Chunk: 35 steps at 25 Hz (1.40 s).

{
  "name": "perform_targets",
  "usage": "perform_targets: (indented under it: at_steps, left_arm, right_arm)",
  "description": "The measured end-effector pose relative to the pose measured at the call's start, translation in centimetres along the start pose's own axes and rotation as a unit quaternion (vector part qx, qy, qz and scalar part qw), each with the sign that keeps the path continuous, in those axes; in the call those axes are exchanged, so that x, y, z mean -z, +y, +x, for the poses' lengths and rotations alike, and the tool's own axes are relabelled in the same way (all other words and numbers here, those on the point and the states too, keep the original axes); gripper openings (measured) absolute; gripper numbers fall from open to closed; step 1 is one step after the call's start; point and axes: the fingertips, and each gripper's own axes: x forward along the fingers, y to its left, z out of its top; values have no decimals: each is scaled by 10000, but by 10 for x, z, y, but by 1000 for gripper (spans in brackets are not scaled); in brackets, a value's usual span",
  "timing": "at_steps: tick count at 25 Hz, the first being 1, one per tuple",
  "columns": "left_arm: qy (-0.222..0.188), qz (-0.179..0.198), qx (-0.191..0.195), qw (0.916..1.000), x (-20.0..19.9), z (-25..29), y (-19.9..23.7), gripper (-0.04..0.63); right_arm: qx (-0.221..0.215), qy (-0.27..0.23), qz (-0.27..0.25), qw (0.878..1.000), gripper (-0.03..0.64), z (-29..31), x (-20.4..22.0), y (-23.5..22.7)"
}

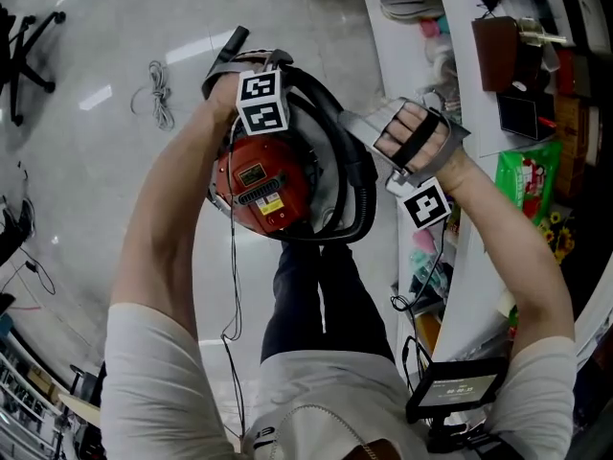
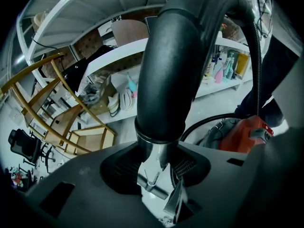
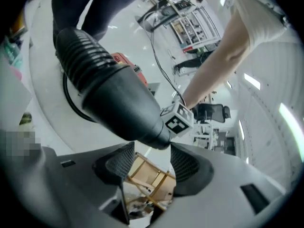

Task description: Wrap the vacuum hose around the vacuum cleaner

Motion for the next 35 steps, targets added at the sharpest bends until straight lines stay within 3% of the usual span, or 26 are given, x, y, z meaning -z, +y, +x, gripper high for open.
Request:
perform_targets:
  at_steps: [2,4,9,11,13,14,16,19,20,21,22,23,24,27,35]
  left_arm:
    - [83,-87,-53,9999,2,0,4,167]
    - [164,-165,-98,9997,4,-1,5,167]
    - [313,-385,-215,9985,7,-3,7,166]
    - [373,-442,-232,9981,8,-2,7,166]
    - [425,-490,-232,9976,8,-1,7,166]
    - [440,-507,-224,9975,8,0,6,167]
    - [451,-538,-210,9973,6,2,6,167]
    - [465,-574,-212,9970,6,3,7,167]
    - [469,-581,-208,9970,6,3,8,167]
    - [470,-585,-202,9970,5,4,8,167]
    - [470,-584,-196,9970,5,4,8,167]
    - [471,-578,-189,9970,4,5,8,167]
    - [475,-564,-180,9971,4,5,8,167]
    - [494,-539,-196,9971,6,5,4,167]
    - [634,-969,-755,9904,35,-25,17,167]
  right_arm:
    - [-190,386,811,9958,218,-14,19,7]
    - [-420,685,1848,9795,218,-30,31,17]
    - [-699,999,3877,9137,218,-75,35,40]
    - [-761,846,4643,8783,218,-91,24,43]
    - [-905,544,5474,8301,218,-104,5,44]
    - [-1000,360,5905,8000,216,-109,-6,44]
    - [-1181,34,6770,7264,218,-115,-26,42]
    - [-1318,-154,7852,6048,218,-108,-46,47]
    - [-1350,-163,8083,5728,223,-104,-52,51]
    - [-1391,-151,8237,5495,225,-99,-58,56]
    - [-1443,-112,8317,5360,227,-94,-65,62]
    - [-1509,-44,8331,5321,227,-89,-71,68]
    - [-1584,41,8292,5361,227,-85,-75,74]
    - [-1765,226,8088,5606,216,-82,-77,90]
    - [-1671,462,7745,6083,186,-73,-40,97]
